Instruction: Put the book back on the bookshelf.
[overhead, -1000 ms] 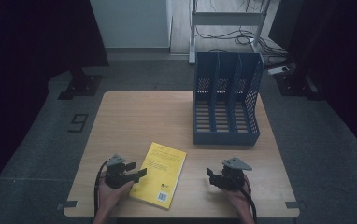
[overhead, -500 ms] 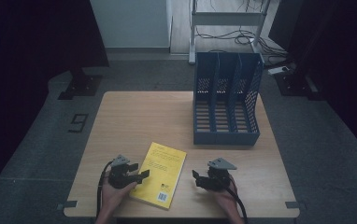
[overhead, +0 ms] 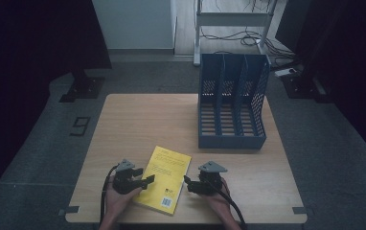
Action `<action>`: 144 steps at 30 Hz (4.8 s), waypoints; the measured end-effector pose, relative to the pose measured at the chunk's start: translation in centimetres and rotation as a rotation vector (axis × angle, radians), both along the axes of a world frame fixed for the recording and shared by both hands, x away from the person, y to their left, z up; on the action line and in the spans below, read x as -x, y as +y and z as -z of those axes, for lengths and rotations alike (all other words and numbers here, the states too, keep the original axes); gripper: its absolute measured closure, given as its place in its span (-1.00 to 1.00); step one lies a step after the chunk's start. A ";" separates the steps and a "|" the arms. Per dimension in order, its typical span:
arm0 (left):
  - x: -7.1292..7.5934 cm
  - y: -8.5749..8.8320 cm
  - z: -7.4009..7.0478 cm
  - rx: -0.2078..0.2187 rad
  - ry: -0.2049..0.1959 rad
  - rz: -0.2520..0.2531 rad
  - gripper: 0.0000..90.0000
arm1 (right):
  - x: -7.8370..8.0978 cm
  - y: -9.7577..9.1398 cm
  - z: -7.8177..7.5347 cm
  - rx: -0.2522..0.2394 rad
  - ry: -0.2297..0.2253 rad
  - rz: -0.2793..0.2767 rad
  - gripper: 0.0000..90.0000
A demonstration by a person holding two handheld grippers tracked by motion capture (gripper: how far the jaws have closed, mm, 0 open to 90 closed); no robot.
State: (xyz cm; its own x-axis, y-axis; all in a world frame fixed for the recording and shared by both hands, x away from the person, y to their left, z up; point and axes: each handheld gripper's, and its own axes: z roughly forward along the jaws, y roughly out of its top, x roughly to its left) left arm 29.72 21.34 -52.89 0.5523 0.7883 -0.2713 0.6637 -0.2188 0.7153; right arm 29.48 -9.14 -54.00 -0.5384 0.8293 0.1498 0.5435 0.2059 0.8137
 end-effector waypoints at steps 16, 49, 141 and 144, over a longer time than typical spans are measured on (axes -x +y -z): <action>-0.1 -0.3 0.3 -0.012 0.012 0.008 -0.25 | -0.8 3.8 1.0 0.021 0.029 -0.013 -0.64; -0.8 -1.0 1.1 -0.040 0.029 0.010 -0.27 | -0.2 5.0 1.2 0.037 0.018 -0.017 -0.56; -0.4 0.9 -1.6 0.273 0.116 0.093 0.01 | -0.3 4.7 1.2 -0.001 0.046 -0.010 -0.56; -0.5 0.9 -1.5 0.249 0.139 0.085 0.00 | -0.4 4.6 1.2 -0.010 0.054 -0.010 -0.55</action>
State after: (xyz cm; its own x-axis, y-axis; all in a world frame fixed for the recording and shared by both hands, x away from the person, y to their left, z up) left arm 30.23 22.26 -51.41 0.5570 0.6406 -0.5286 0.7462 -0.1065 0.6571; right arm 29.86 -4.58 -55.25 -0.5380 0.8220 0.1869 0.5844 0.2039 0.7854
